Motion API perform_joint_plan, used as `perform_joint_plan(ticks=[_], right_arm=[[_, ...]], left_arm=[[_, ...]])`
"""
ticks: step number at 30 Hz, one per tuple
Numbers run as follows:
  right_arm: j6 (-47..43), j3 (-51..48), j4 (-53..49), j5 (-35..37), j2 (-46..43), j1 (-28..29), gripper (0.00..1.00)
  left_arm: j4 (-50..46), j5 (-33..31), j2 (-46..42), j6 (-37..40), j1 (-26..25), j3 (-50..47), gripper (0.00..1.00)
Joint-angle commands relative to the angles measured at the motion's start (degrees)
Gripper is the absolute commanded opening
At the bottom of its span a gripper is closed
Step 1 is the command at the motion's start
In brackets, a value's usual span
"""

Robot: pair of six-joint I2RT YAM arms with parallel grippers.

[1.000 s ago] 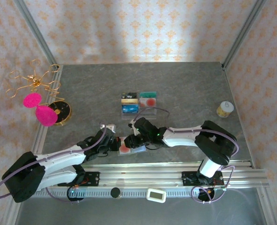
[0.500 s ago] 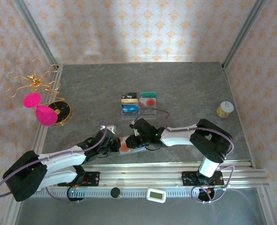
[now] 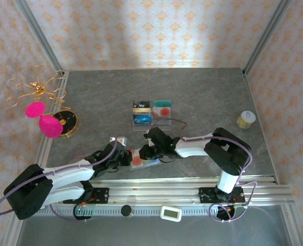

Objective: Take the credit cards out of the card holder

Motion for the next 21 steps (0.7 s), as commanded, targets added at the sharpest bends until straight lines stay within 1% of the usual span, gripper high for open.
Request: perform_joint_plan(ticks=[1, 2, 9, 16, 19, 21], right_arm=[[0.55, 1.13, 0.10, -0.69, 1.60, 0.40, 0.03], [0.50, 0.90, -0.36, 0.30, 1.00, 0.41, 0.00], [2.99, -3.88, -0.58, 5.71, -4.11, 0.32, 0.00], [3.58, -6.34, -0.84, 7.70, -6.98, 0.32, 0.00], [3.36, -6.67, -0.34, 7.80, -7.04, 0.32, 0.00], [2.77, -6.62, -0.30, 7.74, -6.87, 0.30, 0.00]], left_arm=[[-2.05, 1.02, 1.30, 0.89, 0.28, -1.53, 0.00], [-2.19, 0.99, 1.10, 0.90, 0.24, -1.52, 0.00], [-2.44, 0.30, -0.49, 1.24, 0.31, -1.62, 0.00], [-1.34, 0.64, -0.06, 2.23, 0.30, -0.40, 0.00], [-3.86, 0.55, -0.52, 3.30, 0.30, 2.06, 0.00], [-5.05, 0.79, -2.83, 3.45, 0.30, 3.10, 0.00]])
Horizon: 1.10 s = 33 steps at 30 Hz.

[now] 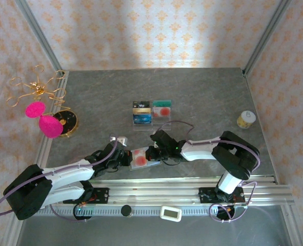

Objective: Take the credit cards out of the card holder

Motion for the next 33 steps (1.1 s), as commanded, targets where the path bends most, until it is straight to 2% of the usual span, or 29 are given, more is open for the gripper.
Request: perform_joint_plan(ticks=[1, 4, 9, 12, 16, 19, 23, 29, 33], right_arm=[[-0.27, -0.74, -0.55, 2.05, -0.95, 0.17, 0.00], [-0.19, -1.49, 0.69, 1.92, -0.95, 0.16, 0.00], [-0.45, -1.71, 1.46, 1.72, -0.93, 0.13, 0.00], [-0.60, -1.88, 1.63, 1.79, -1.29, 0.17, 0.00], [-0.62, -1.97, 1.81, 1.57, -1.29, 0.16, 0.07], [-0.62, -2.06, 2.18, 1.22, -0.93, 0.12, 0.10], [-0.62, -1.88, 3.04, 0.42, -0.42, 0.16, 0.18], [-0.96, -0.94, 3.72, -1.50, 0.81, 0.17, 0.23], [-0.97, -1.01, 4.16, -1.75, 0.95, 0.15, 0.18]], left_arm=[[-3.52, 0.70, -3.31, 1.75, 0.20, 2.52, 0.00], [-2.19, 1.43, -4.82, 0.98, -1.02, 3.20, 0.00], [0.55, 2.44, 2.36, 0.98, -3.44, 4.24, 0.00], [-0.94, 0.22, 4.98, 0.34, -3.96, 4.62, 0.00], [-3.09, -3.48, 3.01, -0.39, -3.86, 4.10, 0.00], [-1.63, -2.90, 2.67, -0.79, -3.86, 3.57, 0.00], [-1.36, -2.56, 6.22, 0.25, -3.89, 3.85, 0.00], [-0.26, -0.35, 9.18, 1.06, -3.88, 4.29, 0.00], [0.61, 0.61, 9.80, 1.14, -4.12, 3.77, 0.00]])
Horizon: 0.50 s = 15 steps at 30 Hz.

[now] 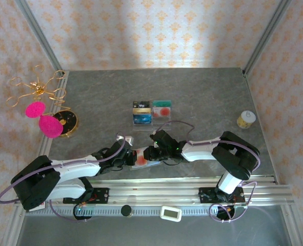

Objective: Take the credit cards out of the card holder

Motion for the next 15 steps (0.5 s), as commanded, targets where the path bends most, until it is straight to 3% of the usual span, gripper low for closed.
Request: perform_joint_plan(ticks=[1, 5, 11, 15], right_arm=[[-0.86, 0.04, 0.96, -0.64, 1.19, 0.23, 0.19], [1.11, -0.82, 4.23, -3.81, 1.79, -0.25, 0.24], [2.21, -0.34, -2.74, 2.00, 1.08, -0.85, 0.27], [3.69, -1.74, -0.19, 0.13, 2.25, -1.45, 0.29]], left_arm=[[-0.76, 1.55, 2.05, 1.17, -0.52, -0.48, 0.00], [-0.54, 1.81, 2.57, 0.84, -0.57, -0.79, 0.00], [-2.34, 0.13, -1.05, 0.09, -0.64, -1.19, 0.00], [-2.88, -0.11, -1.93, -0.21, -0.65, -1.28, 0.00]])
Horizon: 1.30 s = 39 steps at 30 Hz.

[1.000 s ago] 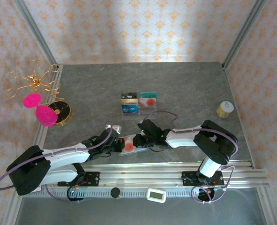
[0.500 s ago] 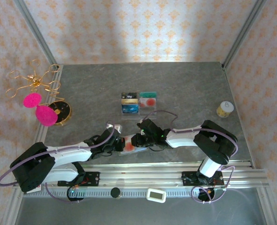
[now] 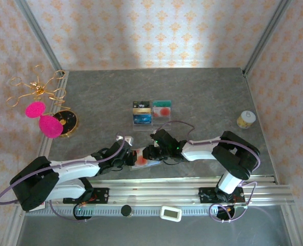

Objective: Take the credit cards out of the card holder

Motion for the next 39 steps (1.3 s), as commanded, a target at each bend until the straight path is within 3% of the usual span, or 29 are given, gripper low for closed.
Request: perform_joint_plan(ticks=[1, 4, 9, 15, 18, 22, 27, 30, 34, 39], right_arm=[[1.58, -2.19, 1.34, -1.02, 2.39, -0.74, 0.29], [-0.03, -0.97, 3.67, -6.14, 4.06, -0.40, 0.27], [-1.46, -0.60, 0.55, -1.54, 2.51, -0.10, 0.00], [-4.97, -3.62, -1.51, 6.16, -8.01, -0.08, 0.00], [-7.32, -3.70, -3.75, 8.59, -11.26, -0.13, 0.00], [-10.53, -2.45, -8.34, 11.16, -13.87, 0.01, 0.00], [-9.45, -2.52, -10.81, 12.94, -14.67, 0.14, 0.00], [-7.20, -3.36, -8.07, 12.54, -12.67, 1.39, 0.00], [-5.04, -3.62, -5.81, 13.53, -10.70, 3.23, 0.00], [-4.63, -3.11, -6.75, 14.47, -10.04, 3.34, 0.00]], left_arm=[[-1.88, 0.27, -0.74, -0.26, -0.61, -1.27, 0.00], [-0.72, 1.15, 0.82, -0.25, -0.90, -1.50, 0.00], [-0.62, 1.07, 1.90, -0.39, -1.42, -1.27, 0.00], [-2.71, -0.89, -3.03, -0.44, -1.32, -1.00, 0.01], [-3.17, -1.36, -6.10, -0.62, -1.07, -0.79, 0.23], [-4.76, -1.78, -10.31, -0.41, -0.75, -0.09, 0.43], [-4.04, -0.32, -13.03, -0.82, -0.29, -0.79, 0.52], [-0.78, 1.71, -12.43, -0.96, -0.31, -1.22, 0.47], [6.67, 4.49, -7.77, -2.19, -0.38, -0.79, 0.19], [8.78, 4.81, -1.48, -0.92, -0.38, 1.62, 0.04]])
